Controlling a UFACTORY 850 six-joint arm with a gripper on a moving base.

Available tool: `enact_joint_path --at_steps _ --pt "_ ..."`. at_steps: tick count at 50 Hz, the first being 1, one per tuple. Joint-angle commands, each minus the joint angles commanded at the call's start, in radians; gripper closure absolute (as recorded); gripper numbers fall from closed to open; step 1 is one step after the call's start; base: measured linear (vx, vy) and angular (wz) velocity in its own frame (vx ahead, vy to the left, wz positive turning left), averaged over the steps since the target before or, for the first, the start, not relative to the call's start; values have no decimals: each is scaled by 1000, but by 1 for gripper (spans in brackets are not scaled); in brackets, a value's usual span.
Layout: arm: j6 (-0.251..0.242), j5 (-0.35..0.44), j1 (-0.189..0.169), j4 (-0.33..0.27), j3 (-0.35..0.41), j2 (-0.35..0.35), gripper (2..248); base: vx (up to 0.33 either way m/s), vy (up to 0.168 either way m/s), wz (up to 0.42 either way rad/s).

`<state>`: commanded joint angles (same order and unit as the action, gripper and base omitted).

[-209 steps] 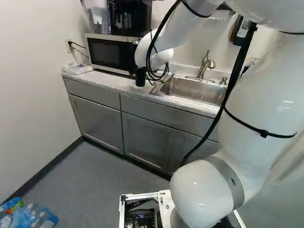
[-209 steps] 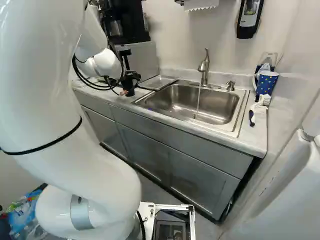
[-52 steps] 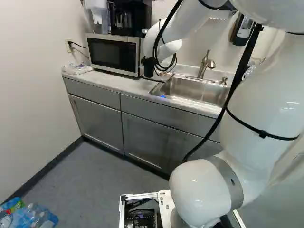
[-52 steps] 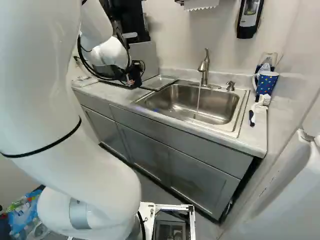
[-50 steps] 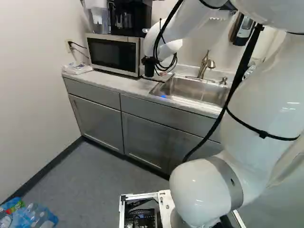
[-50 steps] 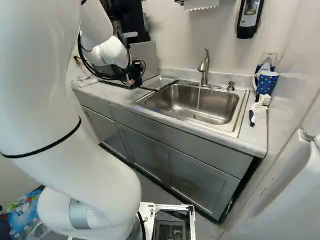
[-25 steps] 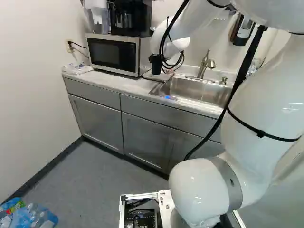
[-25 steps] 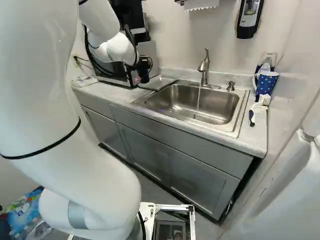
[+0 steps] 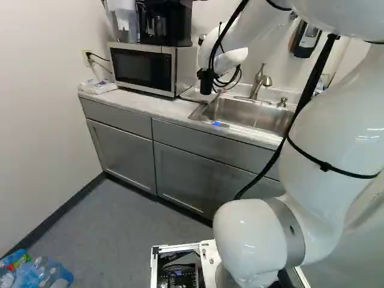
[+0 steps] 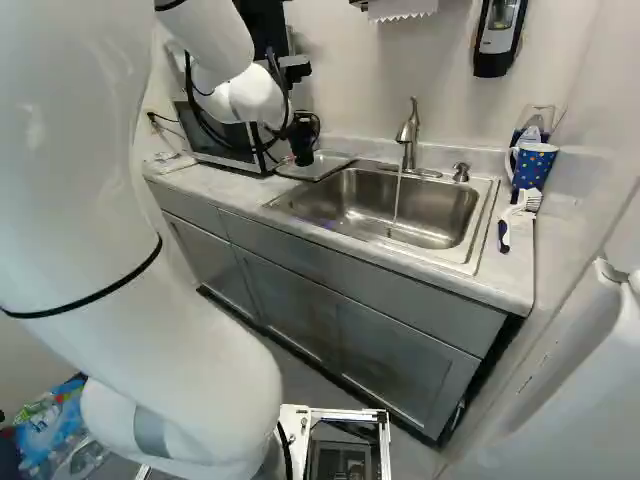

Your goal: Rinse the cup and place it in the tray

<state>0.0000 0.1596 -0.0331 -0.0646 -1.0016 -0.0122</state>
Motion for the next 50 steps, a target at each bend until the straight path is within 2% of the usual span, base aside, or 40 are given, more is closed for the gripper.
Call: enact_joint_path --at_steps 50 --pt "0 0 -149 0 12 12 124 0 0 0"
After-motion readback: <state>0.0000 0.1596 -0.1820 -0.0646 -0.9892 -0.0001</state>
